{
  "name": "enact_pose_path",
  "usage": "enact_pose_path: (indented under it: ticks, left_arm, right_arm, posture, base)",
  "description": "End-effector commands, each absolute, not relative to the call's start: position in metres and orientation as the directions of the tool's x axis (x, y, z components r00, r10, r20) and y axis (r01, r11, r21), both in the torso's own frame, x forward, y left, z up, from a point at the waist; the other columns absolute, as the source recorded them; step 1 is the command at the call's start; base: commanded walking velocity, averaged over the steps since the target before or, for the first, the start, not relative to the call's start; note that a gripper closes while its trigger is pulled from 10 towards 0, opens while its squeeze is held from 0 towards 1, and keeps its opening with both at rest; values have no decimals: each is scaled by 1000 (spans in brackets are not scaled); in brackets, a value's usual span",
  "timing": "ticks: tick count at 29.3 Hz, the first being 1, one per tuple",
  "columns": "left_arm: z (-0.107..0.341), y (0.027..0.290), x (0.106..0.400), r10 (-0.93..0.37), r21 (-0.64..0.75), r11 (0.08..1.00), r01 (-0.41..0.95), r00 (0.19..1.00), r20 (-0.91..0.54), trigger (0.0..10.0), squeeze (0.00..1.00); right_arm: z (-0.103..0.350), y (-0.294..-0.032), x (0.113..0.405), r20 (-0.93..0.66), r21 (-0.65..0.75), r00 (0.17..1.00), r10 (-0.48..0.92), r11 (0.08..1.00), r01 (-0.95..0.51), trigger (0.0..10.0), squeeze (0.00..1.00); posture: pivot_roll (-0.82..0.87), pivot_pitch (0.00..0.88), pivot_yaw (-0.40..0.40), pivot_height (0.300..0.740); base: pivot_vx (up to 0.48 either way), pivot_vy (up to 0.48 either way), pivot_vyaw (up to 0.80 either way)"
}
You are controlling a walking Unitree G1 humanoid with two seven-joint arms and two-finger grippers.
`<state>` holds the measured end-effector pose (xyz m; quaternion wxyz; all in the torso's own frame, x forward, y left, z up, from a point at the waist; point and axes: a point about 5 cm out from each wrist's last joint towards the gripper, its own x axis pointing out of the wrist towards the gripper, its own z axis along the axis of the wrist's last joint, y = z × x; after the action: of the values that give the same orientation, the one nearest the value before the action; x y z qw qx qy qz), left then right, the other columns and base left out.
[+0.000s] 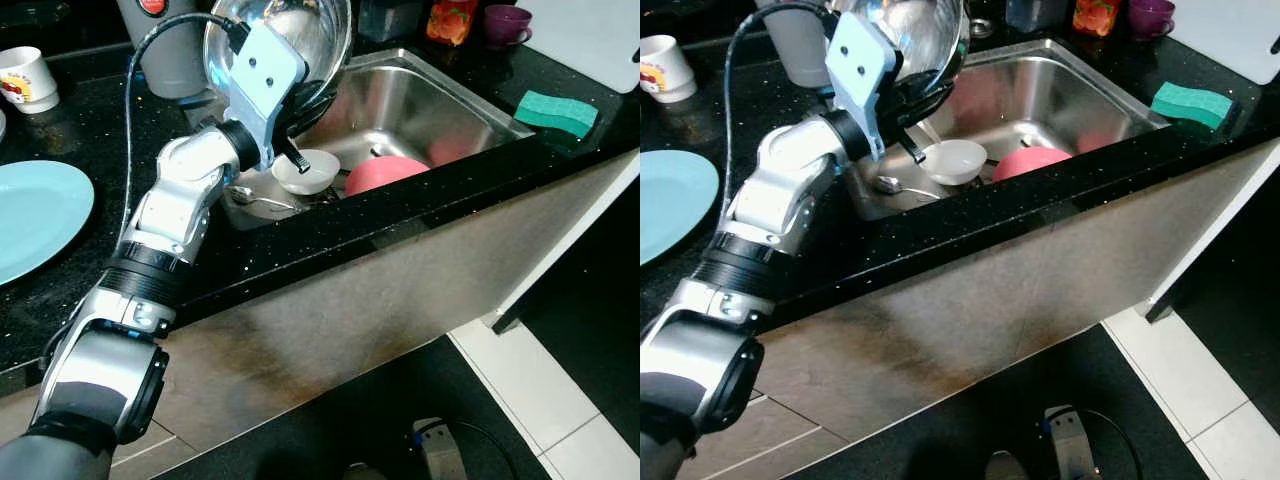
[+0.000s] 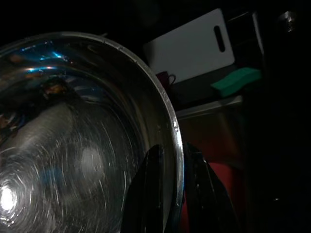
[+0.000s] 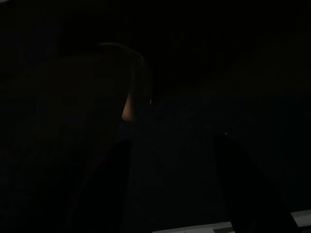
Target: Kitchen organization
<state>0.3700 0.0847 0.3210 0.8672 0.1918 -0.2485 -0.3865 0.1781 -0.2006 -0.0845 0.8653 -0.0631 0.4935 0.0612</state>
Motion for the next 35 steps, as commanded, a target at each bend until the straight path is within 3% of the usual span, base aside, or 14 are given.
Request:
enact_pose_path:
  ticks: [1,2,3,4,16,23,26,27,29,30,31,32,35]
  left_arm:
    - [324,77,369,-790,537,604,589,532,304,10000,0]
    - [323,74,370,-796,535,597,598,526,300,10000,86]
    - [321,72,371,-799,542,591,598,524,293,10000,416]
    - [318,70,372,-800,542,589,600,527,287,10000,1000]
    - [291,71,385,-773,529,613,587,586,244,10000,1000]
    - [308,87,387,-712,504,689,521,618,334,10000,1000]
    - [314,96,388,-680,499,719,484,637,362,10000,949]
    - [316,99,387,-672,505,725,468,642,370,10000,902]
    - [318,103,387,-654,520,736,433,654,381,10000,682]
    - [319,104,387,-647,524,740,422,658,385,10000,682]
    - [319,107,387,-637,529,746,405,666,388,10000,90]
    - [320,110,387,-620,534,755,381,681,391,10000,0]
    - [317,119,388,-576,547,772,323,719,388,10000,0]
  right_arm:
    - [-89,-200,169,-874,-40,485,39,988,-151,10000,0]
    - [-89,-200,169,-874,-40,485,38,988,-150,10000,0]
    - [-89,-200,169,-874,-41,485,37,988,-149,10000,0]
    - [-89,-201,168,-874,-42,485,36,988,-148,10000,0]
    - [-90,-203,166,-875,-46,483,32,988,-149,10000,0]
    - [-90,-203,166,-875,-46,484,34,987,-152,10000,0]
    - [-89,-202,167,-874,-45,484,35,987,-154,10000,0]
    - [-89,-202,167,-874,-44,485,37,987,-154,10000,0]
    - [-89,-202,168,-872,-38,488,43,987,-154,10000,0]
    - [-89,-201,168,-871,-36,490,45,987,-154,10000,0]
    - [-88,-201,169,-868,-34,494,49,987,-159,10000,0]
    - [-88,-201,169,-865,-30,499,55,987,-161,10000,0]
    - [-87,-200,171,-856,-25,513,60,987,-157,10000,0]
  posture:
    - [-9,143,65,740]
    - [-12,146,66,740]
    - [-12,146,66,740]
    - [-13,149,65,740]
    - [-17,172,59,740]
    - [-7,173,55,740]
    - [-2,170,54,740]
    - [-2,170,54,740]
    - [0,168,54,740]
    - [0,168,54,740]
    - [1,167,55,740]
    - [4,167,54,740]
    - [6,166,53,740]
  base:
    - [0,0,0]
    - [0,0,0]
    - [0,0,0]
    - [0,0,0]
    - [0,0,0]
    - [0,0,0]
    - [0,0,0]
    - [0,0,0]
    - [0,0,0]
    - [0,0,0]
    - [0,0,0]
    - [0,0,0]
    - [0,0,0]
